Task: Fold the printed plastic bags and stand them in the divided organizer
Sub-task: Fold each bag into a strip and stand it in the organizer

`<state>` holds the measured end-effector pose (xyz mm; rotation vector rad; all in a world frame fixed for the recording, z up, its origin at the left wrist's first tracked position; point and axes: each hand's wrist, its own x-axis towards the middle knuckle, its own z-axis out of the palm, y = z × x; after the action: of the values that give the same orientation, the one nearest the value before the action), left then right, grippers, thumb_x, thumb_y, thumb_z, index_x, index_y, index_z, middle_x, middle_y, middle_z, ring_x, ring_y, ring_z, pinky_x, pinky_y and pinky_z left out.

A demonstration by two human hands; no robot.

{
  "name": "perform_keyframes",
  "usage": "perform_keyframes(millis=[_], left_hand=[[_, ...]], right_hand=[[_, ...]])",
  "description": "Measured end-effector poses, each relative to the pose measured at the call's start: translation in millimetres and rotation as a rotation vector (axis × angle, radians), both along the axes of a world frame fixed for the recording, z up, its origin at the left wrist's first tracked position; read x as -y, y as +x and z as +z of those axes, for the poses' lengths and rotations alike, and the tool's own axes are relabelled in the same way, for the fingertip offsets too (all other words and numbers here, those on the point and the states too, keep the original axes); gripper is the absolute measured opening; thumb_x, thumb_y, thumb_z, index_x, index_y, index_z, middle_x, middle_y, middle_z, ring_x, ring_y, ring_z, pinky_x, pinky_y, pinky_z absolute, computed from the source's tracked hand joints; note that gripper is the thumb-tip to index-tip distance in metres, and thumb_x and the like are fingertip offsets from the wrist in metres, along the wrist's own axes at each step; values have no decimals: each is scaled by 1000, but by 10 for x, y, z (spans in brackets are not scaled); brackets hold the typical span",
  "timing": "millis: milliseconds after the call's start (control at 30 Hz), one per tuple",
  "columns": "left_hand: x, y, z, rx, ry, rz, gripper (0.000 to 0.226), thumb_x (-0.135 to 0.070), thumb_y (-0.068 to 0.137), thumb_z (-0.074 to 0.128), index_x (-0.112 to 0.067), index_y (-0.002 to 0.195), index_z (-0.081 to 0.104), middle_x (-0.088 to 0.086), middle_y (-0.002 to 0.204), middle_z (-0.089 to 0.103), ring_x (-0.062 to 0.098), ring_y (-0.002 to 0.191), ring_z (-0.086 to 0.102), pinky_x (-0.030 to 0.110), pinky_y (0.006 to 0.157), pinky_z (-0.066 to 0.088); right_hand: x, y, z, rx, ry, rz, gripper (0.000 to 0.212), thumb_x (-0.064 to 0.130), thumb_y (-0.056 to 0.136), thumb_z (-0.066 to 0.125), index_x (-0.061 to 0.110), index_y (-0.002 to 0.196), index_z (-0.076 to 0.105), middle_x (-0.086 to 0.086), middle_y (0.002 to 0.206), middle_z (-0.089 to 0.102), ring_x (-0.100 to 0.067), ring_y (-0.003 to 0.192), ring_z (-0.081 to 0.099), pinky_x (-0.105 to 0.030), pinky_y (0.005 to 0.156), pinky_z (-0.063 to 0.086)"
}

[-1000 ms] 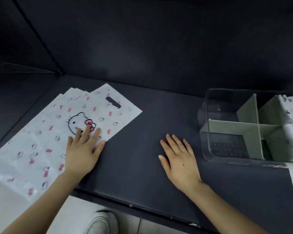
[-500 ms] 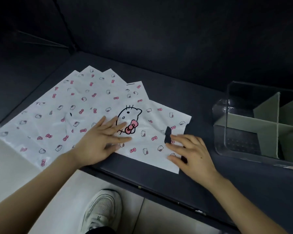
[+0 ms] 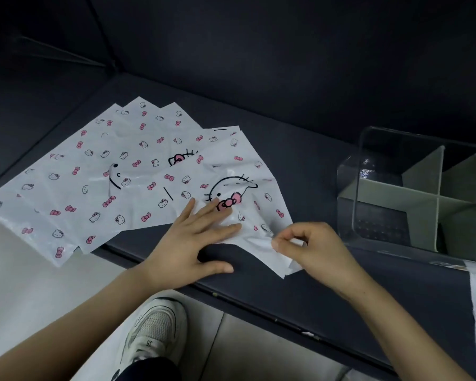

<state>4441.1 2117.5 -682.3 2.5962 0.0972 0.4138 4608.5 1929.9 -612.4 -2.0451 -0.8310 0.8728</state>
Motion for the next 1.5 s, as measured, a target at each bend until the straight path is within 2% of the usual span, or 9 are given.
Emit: perform_keyframes(millis=[167,300,500,633,833,900,1167,1333,1500], left_hand=[[108,159,162,255,-16,40,39,-45,95,52,-15,108,73,0,121,66,16,122,55,41,113,32],[173,215,390,64,-513,287,63,-62,92,45,-3,93,67,8,83,67,18,80,63,34,87,47],[-36,272,651,237,-1206,608,33,-38,90,46,-13,91,68,-8,87,74,6,86,67,18,77,52],[-112,225,662,214,-1319,619,29,-31,97,42,-17,96,68,-4,92,75,10,86,70,20,70,55],[-150,126,603,178,-1392,611,37,-39,88,46,-15,106,67,2,106,73,16,99,69,26,84,55],[-201,114,574,171,-1392,621,38,-40,86,47,-14,106,67,3,106,73,16,99,69,29,85,54],[-200,-89,459,-97,-990,603,33,-22,93,57,-31,64,68,-12,58,65,4,57,59,17,57,46],[-143,-145,253,-146,-323,642,46,-14,83,73,-17,125,53,-2,65,58,26,71,61,20,64,42],[-97,-142,160,-78,-9,611,55,-20,76,76,-6,124,52,-6,57,52,19,49,49,19,54,38]], right_hand=[[-81,64,354,-179,20,-15,15,17,80,72,21,66,73,11,71,71,4,67,61,-11,65,43],[-108,95,581,-205,254,-110,5,27,84,71,22,84,73,10,86,72,2,79,62,-15,74,45],[-57,302,632,-222,518,-114,81,77,63,64,40,133,48,18,136,53,2,129,44,-23,104,39],[-306,368,360,-349,440,-106,114,40,60,85,29,151,17,11,139,51,0,127,47,-22,103,40],[-506,271,72,-185,308,-125,16,16,88,67,24,101,71,14,102,73,1,104,63,-21,93,47],[-530,252,61,-195,351,-181,11,19,91,63,21,89,74,7,94,75,-3,91,66,-17,81,50],[-270,175,-207,-69,20,-280,33,22,88,67,-7,72,65,-7,63,64,-13,60,54,-29,63,40],[-127,81,-243,100,-180,-253,25,24,85,68,7,67,65,5,56,67,5,49,57,-25,53,37],[-151,74,-268,212,-246,-250,34,28,87,64,-4,73,63,-4,62,69,13,48,53,-23,51,34]])
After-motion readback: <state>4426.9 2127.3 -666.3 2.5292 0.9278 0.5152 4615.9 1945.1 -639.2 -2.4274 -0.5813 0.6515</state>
